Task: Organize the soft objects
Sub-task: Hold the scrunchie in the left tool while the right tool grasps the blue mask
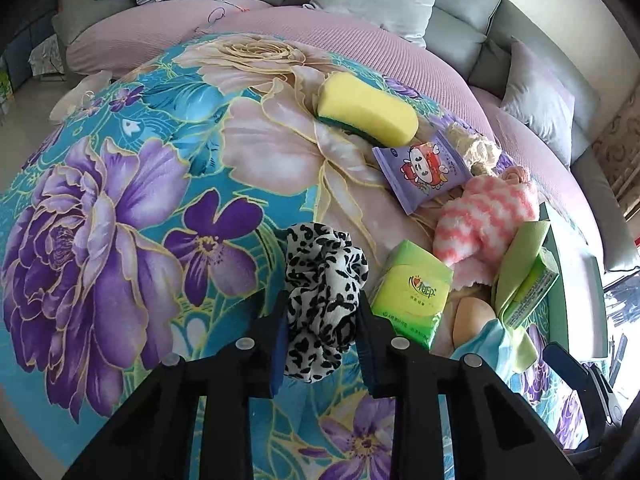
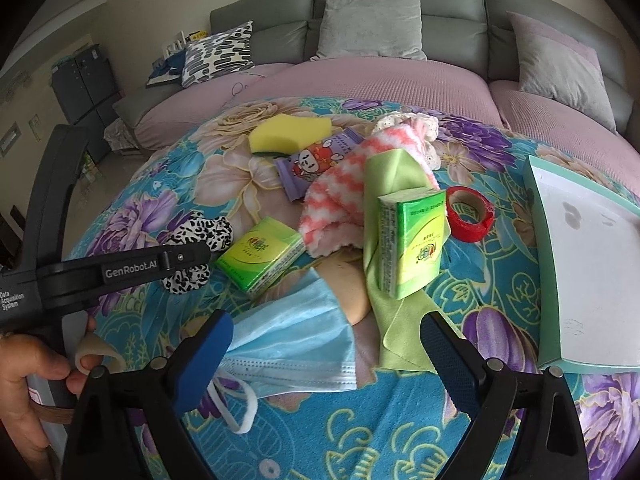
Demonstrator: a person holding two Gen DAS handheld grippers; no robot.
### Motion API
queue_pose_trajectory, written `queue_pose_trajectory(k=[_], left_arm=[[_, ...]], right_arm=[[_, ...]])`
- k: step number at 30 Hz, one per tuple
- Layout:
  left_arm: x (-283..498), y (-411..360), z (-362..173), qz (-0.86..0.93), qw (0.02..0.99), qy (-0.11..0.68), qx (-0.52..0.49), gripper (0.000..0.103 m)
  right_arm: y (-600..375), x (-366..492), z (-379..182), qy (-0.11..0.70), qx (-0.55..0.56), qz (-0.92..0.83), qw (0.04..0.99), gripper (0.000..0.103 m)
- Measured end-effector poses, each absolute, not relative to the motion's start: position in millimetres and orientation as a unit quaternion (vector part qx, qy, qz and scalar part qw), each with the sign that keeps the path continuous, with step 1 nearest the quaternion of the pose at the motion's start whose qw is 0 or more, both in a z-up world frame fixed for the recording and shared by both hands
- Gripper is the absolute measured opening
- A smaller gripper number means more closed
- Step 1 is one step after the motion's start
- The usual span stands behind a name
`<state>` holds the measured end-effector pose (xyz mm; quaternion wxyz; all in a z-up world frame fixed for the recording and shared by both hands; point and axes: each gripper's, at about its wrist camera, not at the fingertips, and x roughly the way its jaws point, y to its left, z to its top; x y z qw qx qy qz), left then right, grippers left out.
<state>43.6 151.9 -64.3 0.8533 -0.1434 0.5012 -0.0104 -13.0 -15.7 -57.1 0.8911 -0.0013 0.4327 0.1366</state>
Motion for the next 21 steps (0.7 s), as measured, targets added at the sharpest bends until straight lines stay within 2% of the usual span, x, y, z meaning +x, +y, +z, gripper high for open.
queue_pose_trajectory(k=[21], left_arm=[[11.7,156.7,-36.5,0.008,0.869,0.477,-0.128,0.031]], right_arm=[[4.3,-33.7,-53.5,0.431,-0.031,0.168,0.886,0.097]])
